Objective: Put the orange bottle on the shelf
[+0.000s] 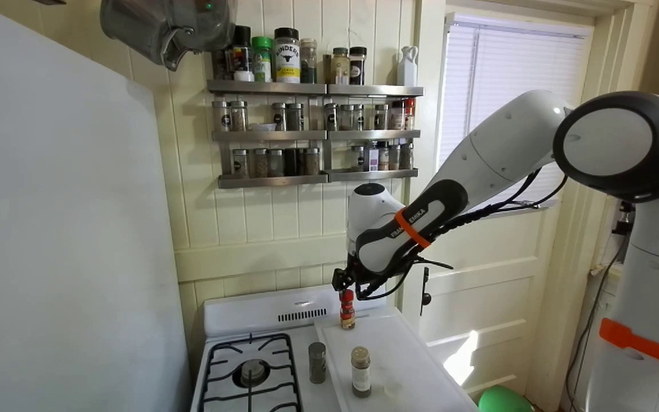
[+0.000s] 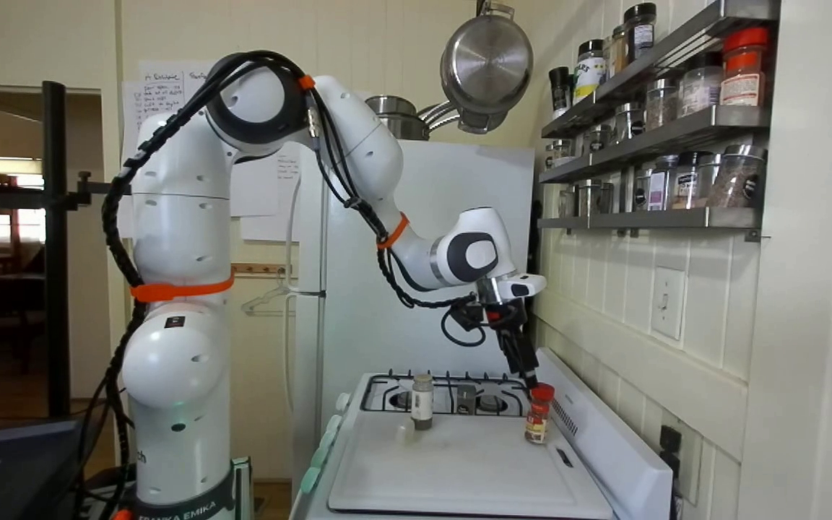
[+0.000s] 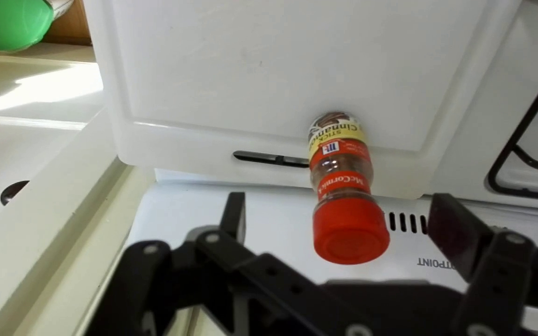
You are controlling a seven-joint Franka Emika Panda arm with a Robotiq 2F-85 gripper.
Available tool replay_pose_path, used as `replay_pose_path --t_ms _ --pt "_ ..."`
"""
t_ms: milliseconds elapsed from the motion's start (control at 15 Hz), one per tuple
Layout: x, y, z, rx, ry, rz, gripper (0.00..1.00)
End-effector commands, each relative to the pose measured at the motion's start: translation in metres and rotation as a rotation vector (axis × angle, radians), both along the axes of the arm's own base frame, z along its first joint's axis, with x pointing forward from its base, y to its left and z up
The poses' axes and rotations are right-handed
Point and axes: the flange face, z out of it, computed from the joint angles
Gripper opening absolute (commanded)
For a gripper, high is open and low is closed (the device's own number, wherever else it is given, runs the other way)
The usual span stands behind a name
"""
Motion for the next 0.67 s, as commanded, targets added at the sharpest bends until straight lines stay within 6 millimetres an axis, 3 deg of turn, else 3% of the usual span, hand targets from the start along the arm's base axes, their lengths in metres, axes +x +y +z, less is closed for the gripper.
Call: replay_pose_path --t_ms 0,600 --pt "0.001 -0.006 -0.015 -0.041 0.025 -0.002 1.00" --pt "0.014 0.015 -0.051 -0.030 -0.024 0.115 1.00"
